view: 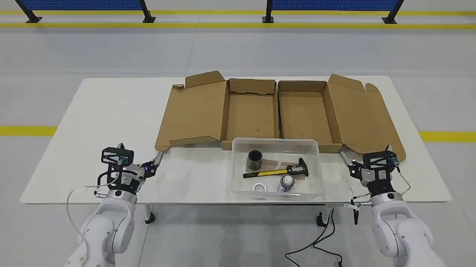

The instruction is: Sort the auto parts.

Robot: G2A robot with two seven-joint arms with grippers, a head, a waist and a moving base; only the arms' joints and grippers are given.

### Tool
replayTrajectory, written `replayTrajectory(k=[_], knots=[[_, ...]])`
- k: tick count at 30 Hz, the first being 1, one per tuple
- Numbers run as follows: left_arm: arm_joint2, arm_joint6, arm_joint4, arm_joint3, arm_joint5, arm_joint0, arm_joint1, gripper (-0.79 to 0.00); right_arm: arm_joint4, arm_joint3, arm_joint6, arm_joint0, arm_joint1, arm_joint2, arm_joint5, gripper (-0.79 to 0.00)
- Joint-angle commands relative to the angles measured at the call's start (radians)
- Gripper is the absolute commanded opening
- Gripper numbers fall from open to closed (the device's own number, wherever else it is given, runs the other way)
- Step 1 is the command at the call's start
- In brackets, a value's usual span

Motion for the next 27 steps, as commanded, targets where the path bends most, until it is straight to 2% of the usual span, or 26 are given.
replayTrajectory(k=[1,23,27], knots=[[0.000,0.000,0.000,0.000,0.000,0.000,0.000,-0.001,0.000,0.000,0.000,0.000,0.000,0.000,0.000,0.000],[0.000,0.000,0.000,0.000,0.000,0.000,0.000,0.000,0.000,0.000,0.000,0.000,0.000,0.000,0.000,0.000],[0.008,-0.031,-0.027,-0.033,-0.012,-0.035,-0.002,0.000,0.000,0.000,0.000,0.000,0.000,0.000,0.000,0.000]])
